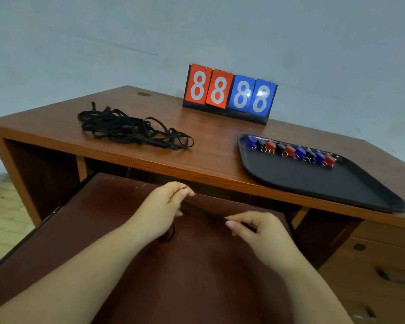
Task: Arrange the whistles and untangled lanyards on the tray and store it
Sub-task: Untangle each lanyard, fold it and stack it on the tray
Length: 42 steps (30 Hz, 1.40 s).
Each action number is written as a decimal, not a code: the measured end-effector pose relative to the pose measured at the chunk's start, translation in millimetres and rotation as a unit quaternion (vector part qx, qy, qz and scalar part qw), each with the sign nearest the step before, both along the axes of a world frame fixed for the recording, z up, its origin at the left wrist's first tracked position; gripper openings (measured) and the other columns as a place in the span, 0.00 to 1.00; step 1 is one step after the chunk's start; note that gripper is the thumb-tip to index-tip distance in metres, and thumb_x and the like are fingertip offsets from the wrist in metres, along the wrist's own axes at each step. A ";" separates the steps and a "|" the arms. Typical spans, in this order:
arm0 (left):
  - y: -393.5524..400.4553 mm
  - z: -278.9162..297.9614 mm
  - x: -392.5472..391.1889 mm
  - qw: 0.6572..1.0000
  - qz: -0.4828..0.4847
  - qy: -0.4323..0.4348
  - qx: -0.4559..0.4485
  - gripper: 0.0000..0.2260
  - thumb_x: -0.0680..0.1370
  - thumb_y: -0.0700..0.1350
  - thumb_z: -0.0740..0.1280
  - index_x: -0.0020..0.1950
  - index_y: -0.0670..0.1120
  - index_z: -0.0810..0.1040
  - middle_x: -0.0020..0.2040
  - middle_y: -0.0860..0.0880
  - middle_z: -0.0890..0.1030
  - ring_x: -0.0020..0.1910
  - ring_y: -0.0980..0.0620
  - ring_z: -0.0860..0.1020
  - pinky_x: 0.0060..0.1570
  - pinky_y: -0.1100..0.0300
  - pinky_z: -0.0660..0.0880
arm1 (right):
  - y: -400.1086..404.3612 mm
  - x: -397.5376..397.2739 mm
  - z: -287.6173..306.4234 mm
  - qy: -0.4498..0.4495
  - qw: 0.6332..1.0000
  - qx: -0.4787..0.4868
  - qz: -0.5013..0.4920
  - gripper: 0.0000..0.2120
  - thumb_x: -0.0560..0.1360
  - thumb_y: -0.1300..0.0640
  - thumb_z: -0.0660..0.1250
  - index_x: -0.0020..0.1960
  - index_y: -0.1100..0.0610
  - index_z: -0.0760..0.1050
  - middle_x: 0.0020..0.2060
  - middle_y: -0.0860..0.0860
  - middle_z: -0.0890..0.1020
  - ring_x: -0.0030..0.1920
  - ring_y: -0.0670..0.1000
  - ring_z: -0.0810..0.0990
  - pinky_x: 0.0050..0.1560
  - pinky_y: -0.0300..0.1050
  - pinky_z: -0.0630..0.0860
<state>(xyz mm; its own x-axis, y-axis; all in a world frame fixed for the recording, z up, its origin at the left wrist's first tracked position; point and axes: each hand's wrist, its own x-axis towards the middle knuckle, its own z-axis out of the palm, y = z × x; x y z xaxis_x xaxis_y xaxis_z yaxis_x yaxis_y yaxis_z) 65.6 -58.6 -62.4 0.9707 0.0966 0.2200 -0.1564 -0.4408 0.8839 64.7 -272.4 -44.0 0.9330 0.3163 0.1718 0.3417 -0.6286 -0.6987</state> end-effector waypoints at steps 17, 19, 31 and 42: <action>-3.0 -0.4 -6.9 0.987 0.007 -0.071 0.144 0.08 0.80 0.47 0.59 0.51 0.55 0.78 0.47 0.59 0.75 0.50 0.61 0.74 0.49 0.74 0.66 | -22.1 11.8 -0.7 0.027 0.989 0.103 -0.098 0.10 0.74 0.59 0.69 0.45 0.44 0.82 0.44 0.45 0.84 0.46 0.46 0.81 0.49 0.41 0.78; -9.0 3.2 -9.5 0.988 0.001 -0.111 0.105 0.08 0.78 0.47 0.62 0.52 0.55 0.81 0.47 0.59 0.74 0.51 0.61 0.73 0.51 0.74 0.66 | -18.0 8.1 2.3 0.023 0.988 0.131 -0.079 0.11 0.73 0.61 0.70 0.47 0.45 0.83 0.45 0.45 0.84 0.48 0.45 0.81 0.52 0.42 0.77; -38.6 17.6 -31.3 0.906 -0.129 0.111 -0.386 0.08 0.63 0.41 0.71 0.41 0.44 0.84 0.34 0.46 0.83 0.33 0.54 0.81 0.36 0.64 0.78 | 21.1 -14.1 3.3 0.173 0.873 0.456 -0.020 0.14 0.59 0.59 0.74 0.43 0.57 0.77 0.36 0.52 0.83 0.39 0.48 0.82 0.40 0.37 0.78; -41.9 17.0 -38.1 0.887 -0.165 0.124 -0.412 0.18 0.65 0.36 0.70 0.55 0.41 0.79 0.34 0.46 0.80 0.32 0.53 0.81 0.36 0.64 0.79 | 32.4 -22.6 -2.6 0.214 0.848 0.485 -0.031 0.10 0.59 0.55 0.77 0.36 0.57 0.78 0.32 0.53 0.81 0.35 0.48 0.81 0.36 0.40 0.78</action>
<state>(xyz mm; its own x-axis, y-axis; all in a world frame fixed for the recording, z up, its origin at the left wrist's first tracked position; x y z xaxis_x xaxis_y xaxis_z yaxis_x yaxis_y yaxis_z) 27.5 -100.5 -45.3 0.9845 -0.1742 -0.0181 0.0884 0.4051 0.9100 42.1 -240.0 -46.6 0.9850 0.1692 -0.0355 -0.0864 0.3043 -0.9487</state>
